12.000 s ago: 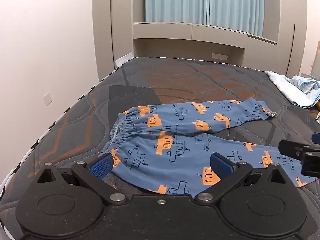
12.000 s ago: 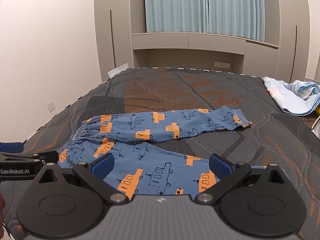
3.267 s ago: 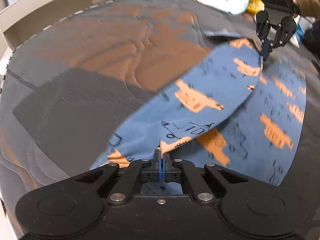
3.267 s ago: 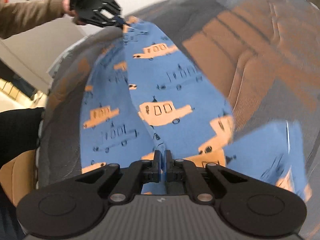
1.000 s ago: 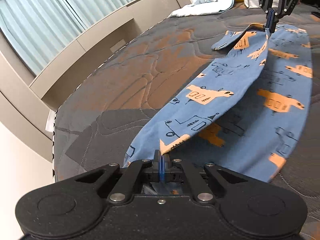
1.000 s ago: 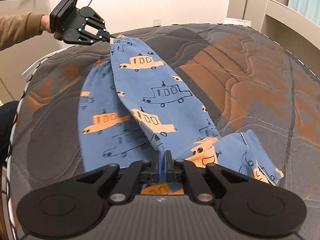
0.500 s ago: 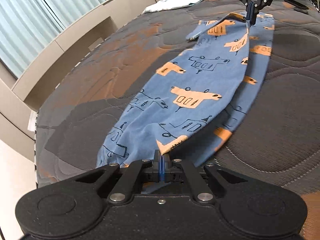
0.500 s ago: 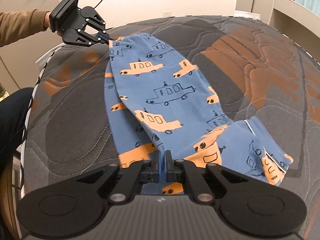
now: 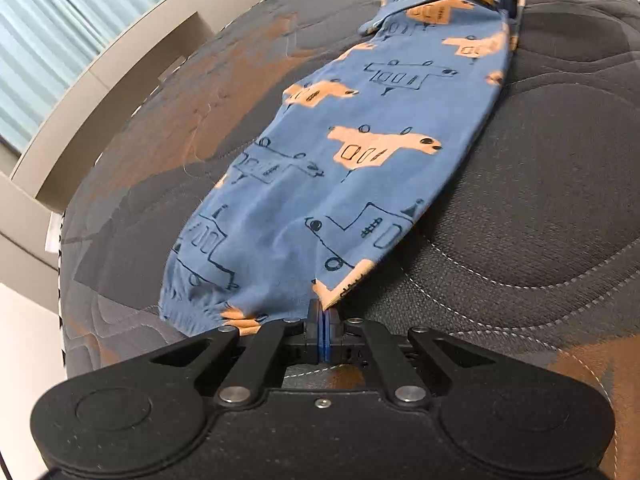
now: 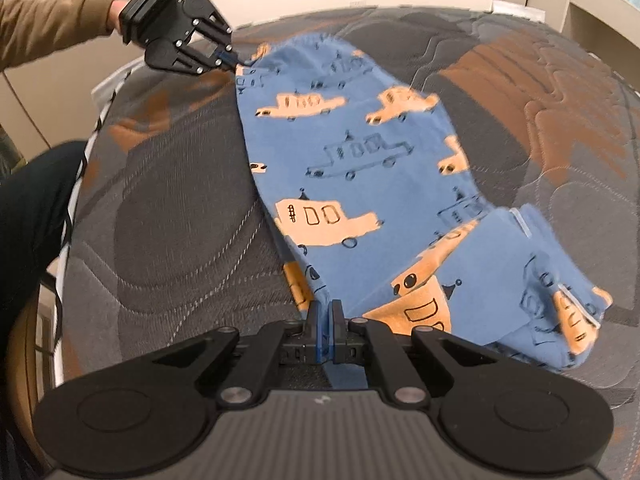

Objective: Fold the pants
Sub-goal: 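Open both tools and release the waistband onto the bed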

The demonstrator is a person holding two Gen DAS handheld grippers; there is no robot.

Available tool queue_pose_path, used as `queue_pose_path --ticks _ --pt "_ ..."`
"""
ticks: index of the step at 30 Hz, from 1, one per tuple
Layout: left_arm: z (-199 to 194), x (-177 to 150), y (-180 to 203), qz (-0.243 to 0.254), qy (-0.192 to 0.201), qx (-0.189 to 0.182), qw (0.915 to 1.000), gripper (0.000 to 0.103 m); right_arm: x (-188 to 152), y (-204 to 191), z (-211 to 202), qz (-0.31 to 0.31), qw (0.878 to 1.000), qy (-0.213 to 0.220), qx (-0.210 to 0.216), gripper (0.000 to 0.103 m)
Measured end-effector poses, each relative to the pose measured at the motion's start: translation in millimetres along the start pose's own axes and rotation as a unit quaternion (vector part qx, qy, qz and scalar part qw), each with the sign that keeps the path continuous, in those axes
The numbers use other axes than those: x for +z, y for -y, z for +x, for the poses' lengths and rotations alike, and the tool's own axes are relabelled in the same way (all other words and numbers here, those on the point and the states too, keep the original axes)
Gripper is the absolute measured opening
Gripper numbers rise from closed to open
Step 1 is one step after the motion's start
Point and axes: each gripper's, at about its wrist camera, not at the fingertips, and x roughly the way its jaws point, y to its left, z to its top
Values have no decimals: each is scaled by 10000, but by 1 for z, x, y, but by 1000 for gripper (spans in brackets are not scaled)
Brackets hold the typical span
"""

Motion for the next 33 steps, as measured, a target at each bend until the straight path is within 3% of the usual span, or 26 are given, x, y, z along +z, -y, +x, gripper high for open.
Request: queue_pose_path --ticks 6,10,13,15,18,20,22,26,33 --pt "12 4 -10 -159 -3 66 9999 2 -4 -2 13 30 9999 -107 18 2" --pt "8 5 -2 44 -66 207 9998 14 -3 -1 13 64 9999 -128 12 4" --pt "-3 0 -3 113 -126 197 9997 21 -2 -2 6 88 9998 -147 102 12" --pt "-15 -4 -8 93 -121 279 9995 22 0 -1 -6 140 9996 -68 231 14" --pt "-36 0 -25 -416 229 246 9986 27 12 -1 -33 272 9975 436 479 17" --pt "-36 10 -41 -910 539 184 9942 42 28 0 -39 328 9952 772 502 30" --pt "-21 23 -49 -1089 603 146 9921 43 43 1 -29 316 9944 892 473 32" --pt "30 43 -56 -1190 265 -199 9923 40 59 9 11 464 9954 743 379 32" --pt "55 33 -81 -1424 -75 423 9889 38 33 22 39 527 9985 151 85 31"
